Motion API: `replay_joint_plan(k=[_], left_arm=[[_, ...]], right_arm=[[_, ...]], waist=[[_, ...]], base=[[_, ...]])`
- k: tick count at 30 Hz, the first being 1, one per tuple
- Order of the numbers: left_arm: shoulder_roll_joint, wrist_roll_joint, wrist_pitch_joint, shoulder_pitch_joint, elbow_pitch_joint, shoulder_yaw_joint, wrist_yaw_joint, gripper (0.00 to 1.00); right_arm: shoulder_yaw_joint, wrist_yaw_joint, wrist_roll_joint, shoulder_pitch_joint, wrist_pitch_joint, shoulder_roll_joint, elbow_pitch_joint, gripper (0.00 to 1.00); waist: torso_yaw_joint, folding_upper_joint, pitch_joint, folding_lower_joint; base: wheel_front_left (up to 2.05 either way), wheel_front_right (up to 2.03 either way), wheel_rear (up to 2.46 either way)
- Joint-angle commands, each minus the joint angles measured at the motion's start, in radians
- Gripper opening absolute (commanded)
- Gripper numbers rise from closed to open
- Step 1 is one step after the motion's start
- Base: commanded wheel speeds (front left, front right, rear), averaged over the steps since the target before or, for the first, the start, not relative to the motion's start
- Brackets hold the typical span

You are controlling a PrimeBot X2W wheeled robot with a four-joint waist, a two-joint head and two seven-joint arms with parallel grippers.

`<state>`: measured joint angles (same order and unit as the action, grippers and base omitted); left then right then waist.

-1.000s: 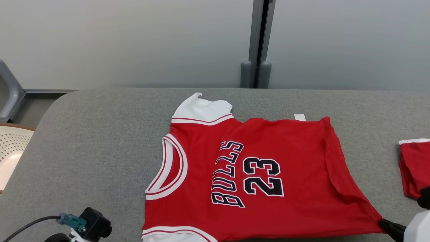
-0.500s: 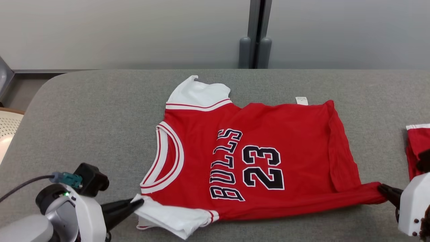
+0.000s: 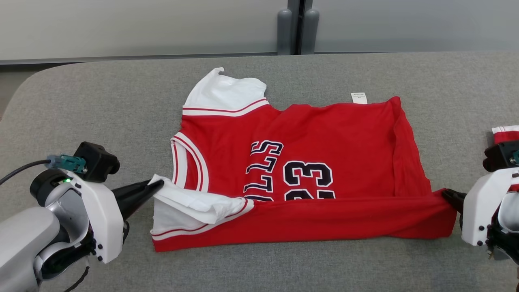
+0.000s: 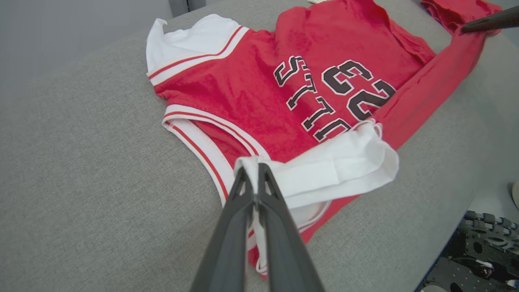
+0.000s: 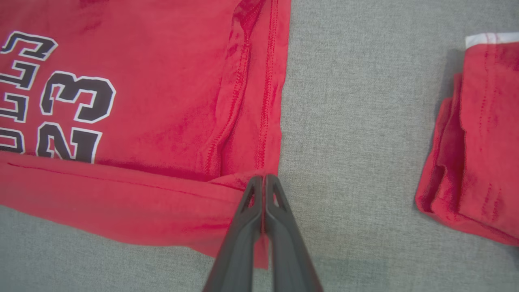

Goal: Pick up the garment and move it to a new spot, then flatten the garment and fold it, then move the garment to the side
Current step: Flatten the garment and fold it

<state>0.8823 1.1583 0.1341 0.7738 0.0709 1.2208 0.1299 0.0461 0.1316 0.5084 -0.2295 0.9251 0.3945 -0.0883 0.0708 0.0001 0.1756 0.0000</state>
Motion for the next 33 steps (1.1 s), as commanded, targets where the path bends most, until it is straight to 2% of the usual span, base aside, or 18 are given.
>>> replay_joint_plan(k=[1, 14, 15, 16, 17, 18, 23, 30, 33], left_arm=[[-0.005, -0.008, -0.012, 0.023, 0.019, 0.002, 0.001, 0.00], [-0.069, -0.014, -0.028, 0.090, 0.137, 0.048, 0.001, 0.00], [-0.073, -0.018, -0.026, 0.092, 0.151, 0.048, 0.001, 0.00], [-0.077, -0.027, -0.022, 0.094, 0.166, 0.050, 0.001, 0.33], [-0.085, -0.033, -0.023, 0.095, 0.181, 0.052, 0.001, 0.83], [-0.093, -0.031, -0.032, 0.092, 0.196, 0.052, 0.001, 1.00], [-0.139, 0.020, -0.133, 0.064, 0.286, 0.018, 0.001, 1.00], [-0.200, 0.044, -0.355, 0.007, 0.381, -0.067, -0.021, 1.00], [-0.217, 0.057, -0.386, -0.019, 0.381, -0.115, -0.037, 1.00]], right_arm=[[0.009, -0.002, -0.004, -0.018, -0.020, 0.005, -0.011, 0.00], [0.077, -0.002, 0.011, -0.111, -0.185, 0.009, -0.135, 0.00], [0.073, -0.002, 0.010, -0.117, -0.202, 0.002, -0.148, 0.93], [0.077, -0.002, 0.012, -0.121, -0.217, -0.003, -0.159, 1.00], [0.085, -0.002, 0.017, -0.122, -0.227, -0.007, -0.171, 1.00], [0.089, -0.001, 0.019, -0.126, -0.238, -0.007, -0.180, 1.00], [0.085, -0.001, 0.009, -0.123, -0.356, -0.006, -0.210, 1.00], [0.071, -0.001, 0.018, -0.079, -0.637, -0.023, -0.202, 1.00], [0.071, -0.001, 0.005, -0.058, -0.731, -0.027, -0.194, 1.00]], waist=[[-0.009, -0.0001, 0.010, 0.0000], [-0.039, -0.0001, 0.050, 0.0000], [-0.040, -0.0001, 0.053, 0.0000], [-0.040, -0.0001, 0.054, 0.0000], [-0.039, -0.0001, 0.055, 0.0000], [-0.039, -0.0001, 0.054, 0.0000], [-0.028, -0.0001, 0.033, 0.0000], [-0.011, -0.0001, -0.021, 0.0000], [-0.005, -0.0001, -0.040, 0.0000]], base=[[0.00, 0.00, 0.00], [0.00, 0.00, 0.00], [0.00, 0.00, 0.00], [0.00, 0.00, 0.00], [0.00, 0.00, 0.00], [0.00, 0.00, 0.00], [0.00, 0.00, 0.00], [0.00, 0.00, 0.00], [0.00, 0.00, 0.00]])
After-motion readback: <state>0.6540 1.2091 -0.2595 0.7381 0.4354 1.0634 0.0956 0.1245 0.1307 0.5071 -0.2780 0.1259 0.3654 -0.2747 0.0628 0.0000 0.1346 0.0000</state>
